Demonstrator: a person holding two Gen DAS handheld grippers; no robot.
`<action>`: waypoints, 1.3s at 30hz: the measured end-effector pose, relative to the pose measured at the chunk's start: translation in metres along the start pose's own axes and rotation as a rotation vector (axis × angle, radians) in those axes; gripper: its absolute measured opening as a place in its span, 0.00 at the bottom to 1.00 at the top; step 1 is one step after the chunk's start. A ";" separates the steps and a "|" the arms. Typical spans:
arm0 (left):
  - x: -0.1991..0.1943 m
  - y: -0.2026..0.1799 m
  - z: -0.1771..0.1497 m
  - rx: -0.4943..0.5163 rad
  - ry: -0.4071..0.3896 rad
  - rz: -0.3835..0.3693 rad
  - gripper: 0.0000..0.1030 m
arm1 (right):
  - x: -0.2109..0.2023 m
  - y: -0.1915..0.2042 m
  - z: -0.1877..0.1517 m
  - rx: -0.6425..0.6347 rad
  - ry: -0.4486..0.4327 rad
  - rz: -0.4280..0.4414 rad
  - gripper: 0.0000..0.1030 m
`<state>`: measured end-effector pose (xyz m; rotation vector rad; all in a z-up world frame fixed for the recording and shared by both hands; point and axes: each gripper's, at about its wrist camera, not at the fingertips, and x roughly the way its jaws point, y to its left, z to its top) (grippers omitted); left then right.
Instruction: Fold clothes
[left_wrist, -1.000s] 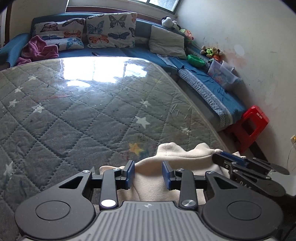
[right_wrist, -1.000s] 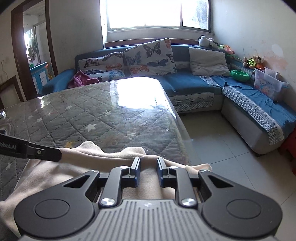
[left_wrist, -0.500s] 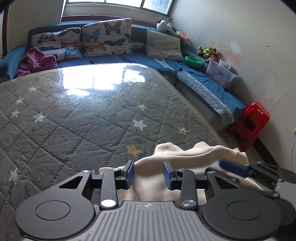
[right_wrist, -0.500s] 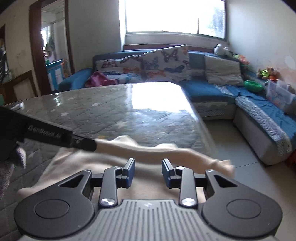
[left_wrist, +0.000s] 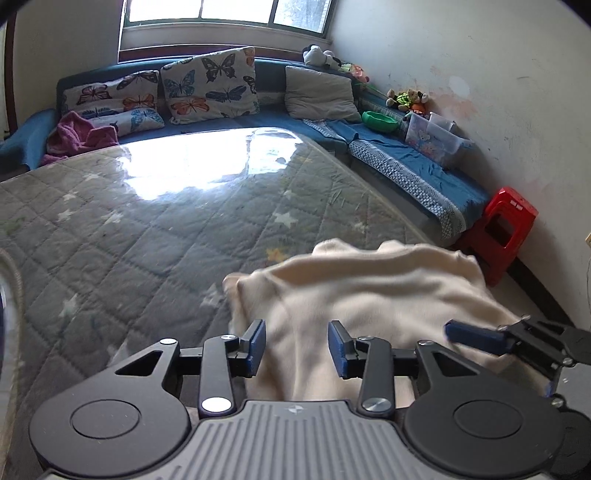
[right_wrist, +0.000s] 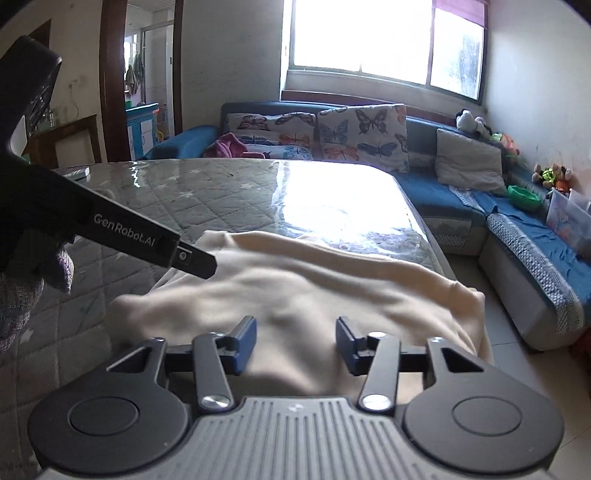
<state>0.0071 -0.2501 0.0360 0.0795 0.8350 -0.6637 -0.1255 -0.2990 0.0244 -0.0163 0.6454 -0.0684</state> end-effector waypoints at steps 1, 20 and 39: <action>-0.002 0.001 -0.004 -0.002 0.002 0.000 0.40 | -0.003 0.003 -0.002 -0.004 -0.002 -0.001 0.50; -0.025 0.006 -0.037 0.024 -0.004 0.029 0.51 | -0.020 0.019 -0.017 0.045 -0.029 -0.020 0.83; -0.054 0.004 -0.057 0.056 -0.042 0.056 0.78 | -0.042 0.023 -0.029 0.074 -0.024 -0.079 1.00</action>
